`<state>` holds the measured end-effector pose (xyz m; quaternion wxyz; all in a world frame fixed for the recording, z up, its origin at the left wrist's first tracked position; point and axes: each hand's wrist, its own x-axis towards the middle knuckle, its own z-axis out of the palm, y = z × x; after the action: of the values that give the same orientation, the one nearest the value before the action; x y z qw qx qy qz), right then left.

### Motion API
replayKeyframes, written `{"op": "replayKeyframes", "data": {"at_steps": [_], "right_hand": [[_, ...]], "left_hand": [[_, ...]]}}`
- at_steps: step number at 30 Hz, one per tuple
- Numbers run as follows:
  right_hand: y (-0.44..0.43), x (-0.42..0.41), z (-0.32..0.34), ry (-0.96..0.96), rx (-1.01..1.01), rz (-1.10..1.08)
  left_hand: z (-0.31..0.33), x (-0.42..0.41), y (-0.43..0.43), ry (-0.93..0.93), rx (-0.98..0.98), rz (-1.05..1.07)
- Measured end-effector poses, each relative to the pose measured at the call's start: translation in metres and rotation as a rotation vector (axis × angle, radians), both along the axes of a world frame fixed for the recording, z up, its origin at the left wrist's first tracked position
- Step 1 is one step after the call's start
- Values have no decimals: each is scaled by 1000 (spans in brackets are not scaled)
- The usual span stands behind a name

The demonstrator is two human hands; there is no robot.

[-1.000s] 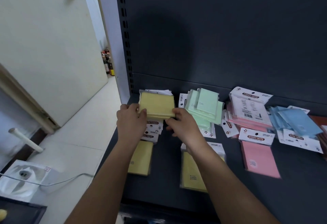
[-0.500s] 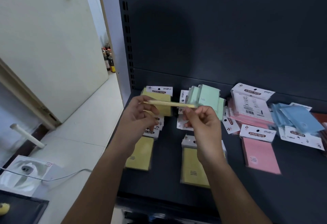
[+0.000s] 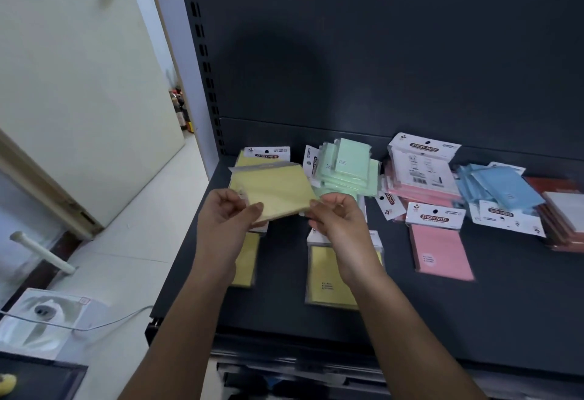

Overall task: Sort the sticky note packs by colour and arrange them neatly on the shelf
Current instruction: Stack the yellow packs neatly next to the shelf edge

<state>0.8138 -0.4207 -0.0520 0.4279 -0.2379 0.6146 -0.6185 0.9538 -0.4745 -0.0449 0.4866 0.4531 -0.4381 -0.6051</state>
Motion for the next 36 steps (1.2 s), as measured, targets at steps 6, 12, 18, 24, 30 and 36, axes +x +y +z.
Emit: {"op": "replayKeyframes", "data": {"at_steps": [6, 12, 18, 24, 30, 36], "right_hand": [[11, -12, 14, 4, -125, -70], [52, -31, 5, 306, -102, 11], [84, -44, -24, 558, 135, -90], [88, -34, -30, 819, 252, -54], [61, -20, -4, 830, 162, 15], [-16, 14, 26, 579, 90, 343]], "left_hand": [[16, 11, 15, -42, -67, -370], [11, -10, 28, -206, -99, -374], [-16, -39, 57, -606, -235, -495], [-32, -47, 57, -761, -359, -483], [-12, -32, 31, -678, -313, -296], [-1, -4, -25, -934, -373, -16]]}}
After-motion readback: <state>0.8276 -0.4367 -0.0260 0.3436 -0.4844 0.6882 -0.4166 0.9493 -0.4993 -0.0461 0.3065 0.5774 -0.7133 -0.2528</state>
